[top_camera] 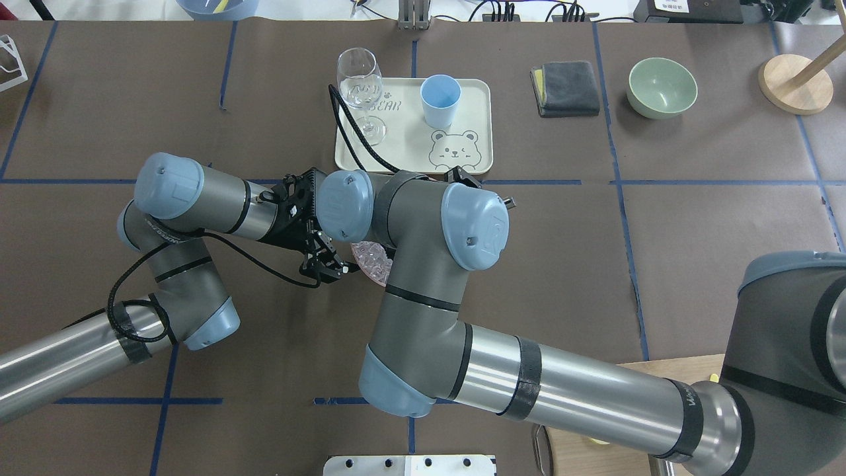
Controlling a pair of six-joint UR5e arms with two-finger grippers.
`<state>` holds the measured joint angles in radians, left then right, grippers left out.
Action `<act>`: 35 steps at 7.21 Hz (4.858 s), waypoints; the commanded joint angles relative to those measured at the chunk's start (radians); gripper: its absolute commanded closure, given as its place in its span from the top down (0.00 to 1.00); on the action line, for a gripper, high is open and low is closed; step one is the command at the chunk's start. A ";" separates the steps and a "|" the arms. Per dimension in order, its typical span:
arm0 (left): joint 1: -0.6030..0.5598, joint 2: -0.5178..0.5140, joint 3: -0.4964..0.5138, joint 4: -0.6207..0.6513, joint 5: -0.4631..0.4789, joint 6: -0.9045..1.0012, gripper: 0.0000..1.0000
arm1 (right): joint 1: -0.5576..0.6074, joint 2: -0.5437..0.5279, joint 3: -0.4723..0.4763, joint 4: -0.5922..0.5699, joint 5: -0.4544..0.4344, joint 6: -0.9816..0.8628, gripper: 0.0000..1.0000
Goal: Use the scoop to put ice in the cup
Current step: 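Push the scoop through the ice cubes with the right gripper to fill it, then lift the filled scoop out of the bowl toward the blue cup, then move the scoop toward the blue cup while left arm retracts away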
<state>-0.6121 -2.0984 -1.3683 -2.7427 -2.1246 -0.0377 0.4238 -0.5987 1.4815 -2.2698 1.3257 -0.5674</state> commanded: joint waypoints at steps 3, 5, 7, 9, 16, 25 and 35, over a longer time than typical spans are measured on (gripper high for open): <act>0.000 -0.003 -0.002 0.000 0.000 0.001 1.00 | 0.013 -0.102 0.032 0.185 0.024 -0.006 0.00; 0.000 -0.002 -0.006 0.001 0.000 -0.001 1.00 | 0.024 -0.166 0.071 0.281 0.068 -0.005 0.00; 0.000 -0.002 -0.009 0.001 0.003 -0.001 1.00 | 0.044 -0.199 0.071 0.364 0.136 -0.005 0.00; 0.000 -0.002 -0.011 0.001 0.003 -0.001 1.00 | 0.068 -0.213 0.072 0.409 0.182 -0.005 0.00; -0.004 0.015 -0.035 0.000 -0.001 -0.002 1.00 | 0.191 -0.265 0.147 0.475 0.404 -0.034 0.00; -0.222 0.192 -0.199 0.177 -0.001 -0.002 1.00 | 0.487 -0.195 0.069 0.286 0.641 0.061 0.00; -0.667 0.345 -0.454 0.776 -0.190 -0.005 1.00 | 0.483 0.114 -0.415 0.164 0.621 0.180 0.00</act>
<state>-1.2671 -1.7630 -1.8180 -1.9714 -2.3143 -0.0434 0.9077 -0.5216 1.1150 -2.0862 1.9535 -0.4085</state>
